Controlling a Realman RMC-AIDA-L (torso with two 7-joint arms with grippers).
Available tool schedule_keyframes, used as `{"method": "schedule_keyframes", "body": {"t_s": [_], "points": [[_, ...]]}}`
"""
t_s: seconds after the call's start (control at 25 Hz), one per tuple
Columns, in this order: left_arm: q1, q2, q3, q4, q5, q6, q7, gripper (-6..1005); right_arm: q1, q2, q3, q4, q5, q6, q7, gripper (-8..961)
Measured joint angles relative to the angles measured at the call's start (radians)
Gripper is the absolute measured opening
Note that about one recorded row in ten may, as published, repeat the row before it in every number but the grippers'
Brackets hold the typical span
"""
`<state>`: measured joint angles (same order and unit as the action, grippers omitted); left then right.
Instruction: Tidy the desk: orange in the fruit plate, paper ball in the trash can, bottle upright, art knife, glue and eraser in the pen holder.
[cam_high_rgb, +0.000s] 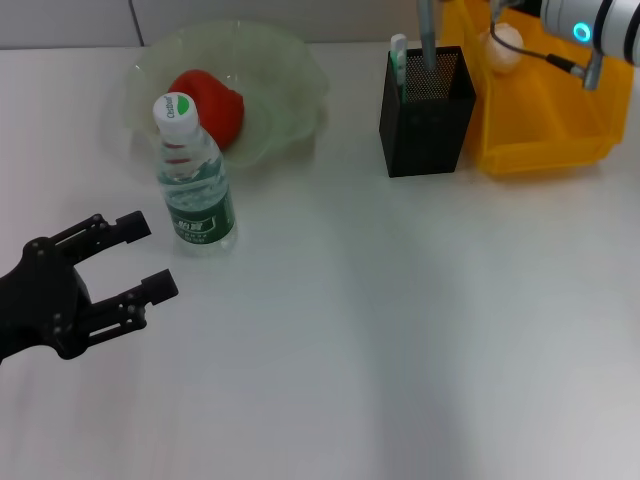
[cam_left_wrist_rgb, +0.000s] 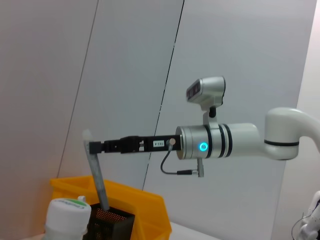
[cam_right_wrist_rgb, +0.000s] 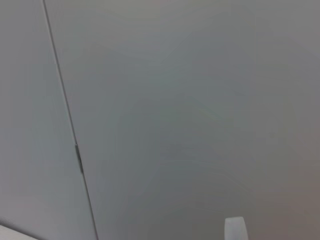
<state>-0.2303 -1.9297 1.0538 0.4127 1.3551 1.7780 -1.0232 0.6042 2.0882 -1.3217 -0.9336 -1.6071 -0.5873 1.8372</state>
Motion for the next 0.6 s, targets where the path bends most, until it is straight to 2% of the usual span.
{"method": "schedule_keyframes", "body": {"t_s": [0.12,0.32,0.6], "points": [[-0.007,0.000,0.000,0.000,0.000,0.000,-0.002,790,0.003,0.000,-0.013,0.060,0.131,0.014,-0.129,129],[-0.010,-0.002,0.000,0.000,0.001,0.000,-0.003,790,0.014,0.001,-0.017,0.130,0.249,0.011,-0.250,127],[-0.011,-0.003,0.000,0.000,0.003,0.000,-0.003,790,0.007,0.001,-0.017,0.147,0.262,-0.013,-0.259,125]]}}
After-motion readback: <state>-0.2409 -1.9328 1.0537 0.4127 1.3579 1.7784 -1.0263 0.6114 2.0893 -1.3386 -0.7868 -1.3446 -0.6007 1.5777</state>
